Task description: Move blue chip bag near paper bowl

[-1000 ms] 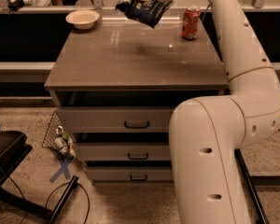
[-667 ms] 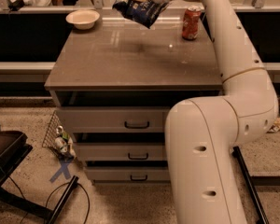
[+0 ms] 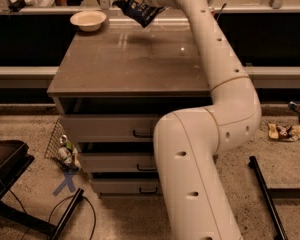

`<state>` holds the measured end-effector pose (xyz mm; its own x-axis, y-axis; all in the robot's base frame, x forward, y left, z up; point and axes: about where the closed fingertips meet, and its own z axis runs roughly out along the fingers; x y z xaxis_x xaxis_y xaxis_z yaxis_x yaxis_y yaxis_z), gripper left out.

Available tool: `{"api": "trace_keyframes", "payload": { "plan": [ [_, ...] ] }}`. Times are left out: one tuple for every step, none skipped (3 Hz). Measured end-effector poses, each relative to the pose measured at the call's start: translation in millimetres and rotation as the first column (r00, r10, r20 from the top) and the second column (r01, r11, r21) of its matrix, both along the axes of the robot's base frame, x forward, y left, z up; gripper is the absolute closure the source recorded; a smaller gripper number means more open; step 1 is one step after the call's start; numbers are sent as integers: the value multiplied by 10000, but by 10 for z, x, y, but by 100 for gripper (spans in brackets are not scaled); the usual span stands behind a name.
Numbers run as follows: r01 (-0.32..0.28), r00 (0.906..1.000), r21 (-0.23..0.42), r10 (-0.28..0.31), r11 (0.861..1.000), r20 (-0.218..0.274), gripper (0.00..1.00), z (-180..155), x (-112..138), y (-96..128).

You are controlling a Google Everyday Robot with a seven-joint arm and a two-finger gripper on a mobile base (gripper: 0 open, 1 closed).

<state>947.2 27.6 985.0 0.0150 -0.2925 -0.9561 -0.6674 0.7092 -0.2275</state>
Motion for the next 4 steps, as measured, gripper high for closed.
{"api": "trace_keyframes", "payload": {
  "plan": [
    [717, 9969, 47, -718, 9974, 322, 100, -28, 205, 65],
    [1152, 9918, 245, -1164, 9930, 526, 100, -93, 365, 195],
    [1391, 9859, 435, -1425, 9893, 875, 100, -151, 491, 321],
    [1651, 9772, 510, -1704, 9850, 1269, 100, -210, 600, 361]
  ]
}}
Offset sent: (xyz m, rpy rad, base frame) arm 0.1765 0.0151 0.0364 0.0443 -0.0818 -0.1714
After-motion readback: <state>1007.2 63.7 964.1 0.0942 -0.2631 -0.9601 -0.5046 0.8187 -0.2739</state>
